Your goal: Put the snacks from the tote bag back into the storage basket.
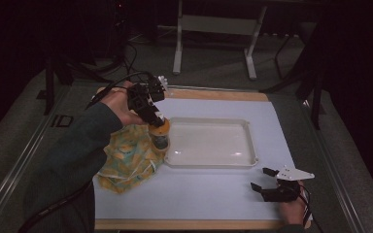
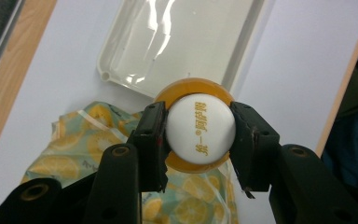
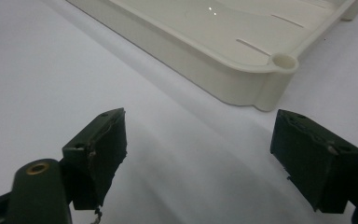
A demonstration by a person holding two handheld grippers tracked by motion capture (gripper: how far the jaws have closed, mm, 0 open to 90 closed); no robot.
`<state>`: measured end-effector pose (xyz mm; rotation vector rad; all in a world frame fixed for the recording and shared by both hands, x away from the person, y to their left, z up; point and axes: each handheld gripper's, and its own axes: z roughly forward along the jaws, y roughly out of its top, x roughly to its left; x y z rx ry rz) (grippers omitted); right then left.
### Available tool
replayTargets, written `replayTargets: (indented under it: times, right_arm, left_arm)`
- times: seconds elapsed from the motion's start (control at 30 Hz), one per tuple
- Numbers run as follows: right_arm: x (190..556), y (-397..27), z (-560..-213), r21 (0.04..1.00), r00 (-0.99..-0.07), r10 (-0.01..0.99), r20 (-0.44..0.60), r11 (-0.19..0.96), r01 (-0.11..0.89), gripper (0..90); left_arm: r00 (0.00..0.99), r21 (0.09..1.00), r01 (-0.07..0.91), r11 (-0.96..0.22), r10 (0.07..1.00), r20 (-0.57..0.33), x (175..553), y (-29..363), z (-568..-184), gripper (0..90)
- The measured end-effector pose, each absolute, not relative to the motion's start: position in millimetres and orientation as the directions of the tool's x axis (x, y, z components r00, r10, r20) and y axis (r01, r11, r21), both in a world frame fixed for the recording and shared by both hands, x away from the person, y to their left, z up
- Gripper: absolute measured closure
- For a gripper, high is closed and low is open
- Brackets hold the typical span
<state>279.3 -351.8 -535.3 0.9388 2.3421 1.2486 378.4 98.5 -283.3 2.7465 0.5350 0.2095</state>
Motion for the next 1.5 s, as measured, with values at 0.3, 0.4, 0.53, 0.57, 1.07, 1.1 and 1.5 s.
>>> replayTargets:
  times: [0.3,0.4,0.53,0.57,1.07,1.1,1.5]
  right_arm:
    - [279.4,-352.1,-535.2,0.825,-0.732,0.681,0.022,0.401,0.399,17.8]
    - [279.3,-352.2,-535.2,0.826,-0.731,0.682,0.023,0.399,0.398,17.9]
    - [279.4,-352.3,-535.2,0.826,-0.731,0.682,0.024,0.399,0.399,17.8]
    - [279.3,-352.2,-535.2,0.826,-0.731,0.682,0.024,0.399,0.399,17.8]
    - [279.4,-352.5,-535.2,0.828,-0.732,0.680,0.024,0.398,0.396,17.6]
    - [279.4,-352.5,-535.2,0.827,-0.733,0.680,0.023,0.398,0.396,17.6]
    - [279.1,-351.6,-535.3,0.825,-0.733,0.680,0.020,0.404,0.396,17.6]
  left_arm:
    - [0.923,0.337,0.340,-0.878,0.380,0.058,381.0,86.4,-289.7,59.0]
    - [0.925,0.332,0.338,-0.880,0.376,0.053,381.9,82.8,-291.7,59.0]
    - [0.930,0.330,0.326,-0.886,0.363,0.055,381.9,77.5,-293.4,59.0]
    - [0.931,0.333,0.323,-0.886,0.361,0.059,381.3,75.5,-294.0,59.0]
    - [0.939,0.320,0.299,-0.899,0.337,0.070,382.5,53.4,-303.1,59.0]
    - [0.940,0.321,0.293,-0.901,0.332,0.075,382.4,52.8,-303.4,59.0]
    - [0.940,0.315,0.294,-0.903,0.332,0.076,383.3,46.2,-308.3,59.0]
